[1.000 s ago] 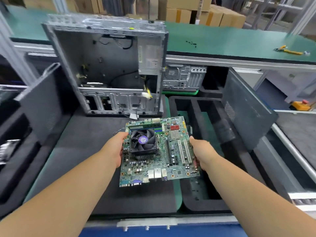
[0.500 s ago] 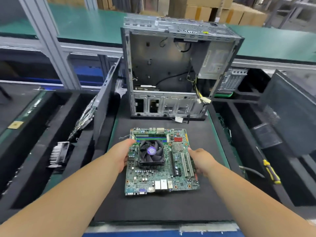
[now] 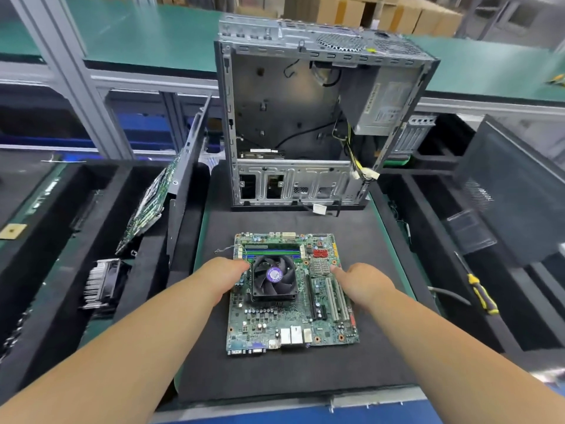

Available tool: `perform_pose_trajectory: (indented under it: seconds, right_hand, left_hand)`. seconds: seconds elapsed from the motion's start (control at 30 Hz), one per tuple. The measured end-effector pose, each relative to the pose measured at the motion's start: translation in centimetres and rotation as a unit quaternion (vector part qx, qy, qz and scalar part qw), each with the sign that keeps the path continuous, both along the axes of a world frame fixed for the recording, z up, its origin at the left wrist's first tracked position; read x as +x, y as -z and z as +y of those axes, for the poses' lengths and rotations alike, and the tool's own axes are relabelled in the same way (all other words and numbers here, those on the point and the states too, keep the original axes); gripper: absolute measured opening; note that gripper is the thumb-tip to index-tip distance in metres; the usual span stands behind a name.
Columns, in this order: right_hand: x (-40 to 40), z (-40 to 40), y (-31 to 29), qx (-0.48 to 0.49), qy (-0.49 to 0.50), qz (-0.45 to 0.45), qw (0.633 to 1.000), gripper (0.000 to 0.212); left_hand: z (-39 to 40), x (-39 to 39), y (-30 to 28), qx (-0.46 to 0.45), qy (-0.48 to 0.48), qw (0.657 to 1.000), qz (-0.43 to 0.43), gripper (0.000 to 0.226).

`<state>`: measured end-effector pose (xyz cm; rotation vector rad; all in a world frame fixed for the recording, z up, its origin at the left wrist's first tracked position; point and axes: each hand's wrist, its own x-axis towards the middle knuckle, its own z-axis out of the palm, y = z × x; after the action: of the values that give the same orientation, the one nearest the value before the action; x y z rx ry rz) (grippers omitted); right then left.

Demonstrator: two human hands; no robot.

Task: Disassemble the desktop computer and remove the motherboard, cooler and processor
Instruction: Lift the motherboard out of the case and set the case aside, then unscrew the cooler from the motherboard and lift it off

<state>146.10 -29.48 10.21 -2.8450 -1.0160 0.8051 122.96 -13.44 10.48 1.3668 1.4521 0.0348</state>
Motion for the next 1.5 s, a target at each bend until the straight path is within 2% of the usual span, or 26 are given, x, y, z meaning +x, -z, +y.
perform_pose_trajectory:
  seconds: [0.07,0.13,0.2,0.27,0.4,0.53,0.7,0.93,1.07,1.2,1.37,1.43,1.5]
  right_hand:
    - [0.3,0.0,-0.2,-0.007,-0.015,-0.008,1.0,0.058]
    - [0.7,-0.2,-0.3,0.0,-0.025,-0.026,0.999,0.058]
    - [1.5,-0.8,-0.4,0.02,-0.025,-0.046,0.998,0.056]
    - [2.8,-1.7,-0.6,0.042,-0.013,-0.052,0.998,0.05]
    - [6.2,-4.2,-1.2,0.08,0.026,-0.056,0.995,0.045]
    - [9.5,-7.1,-1.5,0.115,0.059,-0.08,0.988,0.037]
    - [14.5,-11.3,-1.5,0.134,0.104,-0.124,0.978,0.019]
    - [20.6,-17.1,1.1,0.045,0.198,-0.16,0.966,0.042]
    - [22.2,-18.0,2.6,0.015,0.197,-0.124,0.972,0.044]
    - [22.5,-17.9,2.7,0.013,0.178,-0.111,0.978,0.033]
    - [21.1,-15.6,0.6,0.09,0.12,-0.106,0.983,0.013]
    - [19.4,-14.0,-0.8,0.189,0.108,-0.087,0.972,0.009]
    - [17.1,-12.3,-2.3,0.277,0.089,-0.049,0.956,0.014]
  left_hand:
    - [-0.1,0.2,-0.6,0.029,0.013,0.999,0.033,0.032]
    - [-0.2,0.5,-1.2,0.077,0.036,0.992,0.098,0.039]
    - [-0.5,0.9,-1.7,0.161,0.033,0.974,0.155,0.05]
    - [-1.3,1.8,-2.3,0.238,0.003,0.965,0.112,0.044]
    - [-3.4,5.6,-3.7,0.337,0.068,0.939,0.018,0.03]
    - [-6.1,10.1,-4.6,0.33,0.144,0.932,-0.027,0.026]
    - [-9.2,14.4,-4.6,0.321,0.184,0.927,-0.062,0.021]
    - [-12.3,17.9,-3.9,0.338,0.208,0.913,-0.092,0.022]
    - [-13.5,19.0,-3.6,0.336,0.217,0.91,-0.108,0.024]
    - [-14.2,18.9,-3.5,0.336,0.219,0.909,-0.119,0.024]
    - [-14.1,17.4,-3.8,0.356,0.217,0.903,-0.102,0.026]
    - [-13.7,16.3,-4.0,0.369,0.209,0.901,-0.094,0.027]
    - [-12.9,14.9,-4.3,0.387,0.204,0.895,-0.08,0.027]
